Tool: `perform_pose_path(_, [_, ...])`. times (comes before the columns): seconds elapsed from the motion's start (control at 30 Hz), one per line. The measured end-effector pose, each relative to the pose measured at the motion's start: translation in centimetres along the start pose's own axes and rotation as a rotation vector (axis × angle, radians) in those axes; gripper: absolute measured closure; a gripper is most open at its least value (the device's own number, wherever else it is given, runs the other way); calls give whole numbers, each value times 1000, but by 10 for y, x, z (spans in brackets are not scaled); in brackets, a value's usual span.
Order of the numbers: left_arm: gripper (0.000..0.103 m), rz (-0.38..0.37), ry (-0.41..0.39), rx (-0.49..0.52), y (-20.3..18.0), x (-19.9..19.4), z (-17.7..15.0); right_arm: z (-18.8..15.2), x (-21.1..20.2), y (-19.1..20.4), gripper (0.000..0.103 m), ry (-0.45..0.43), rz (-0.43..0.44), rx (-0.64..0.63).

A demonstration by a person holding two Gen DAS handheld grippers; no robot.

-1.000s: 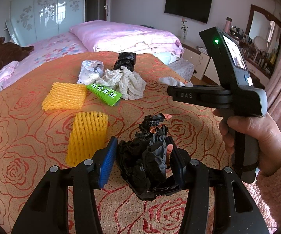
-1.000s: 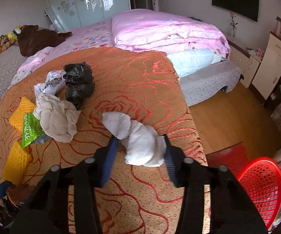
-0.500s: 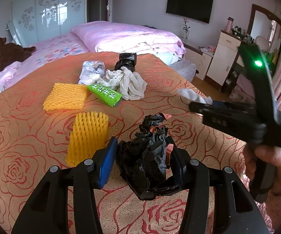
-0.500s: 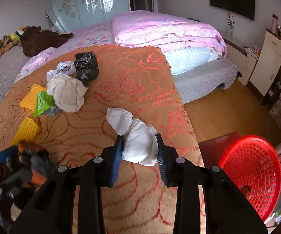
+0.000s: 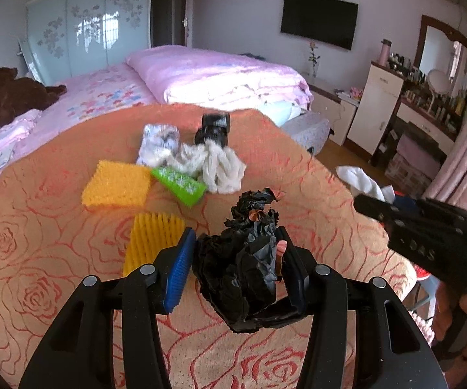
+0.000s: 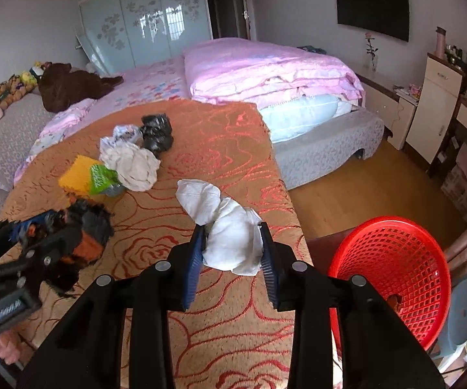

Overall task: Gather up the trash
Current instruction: 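Carry the black bag and white cloth over the red basket with both tools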

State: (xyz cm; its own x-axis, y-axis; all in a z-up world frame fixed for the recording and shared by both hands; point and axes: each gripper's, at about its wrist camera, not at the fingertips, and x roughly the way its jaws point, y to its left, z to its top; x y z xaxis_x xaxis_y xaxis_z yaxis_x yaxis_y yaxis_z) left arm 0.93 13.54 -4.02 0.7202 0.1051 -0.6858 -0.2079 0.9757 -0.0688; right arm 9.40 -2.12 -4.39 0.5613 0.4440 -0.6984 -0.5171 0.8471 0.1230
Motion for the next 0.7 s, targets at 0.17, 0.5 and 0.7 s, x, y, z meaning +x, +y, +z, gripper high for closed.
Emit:
perform_pose_path(0.17, [55, -2, -21, 7, -8, -4, 9, 2, -19, -7, 70, -28, 4, 23])
perform_pose_path(0.5, [55, -7, -63, 9, -16, -9, 32, 11, -40, -24, 70, -75, -13, 55])
perform_pose_path(0.7, [55, -18, -99, 22, -26, -14, 47, 14, -50, -34, 70, -98, -25, 72])
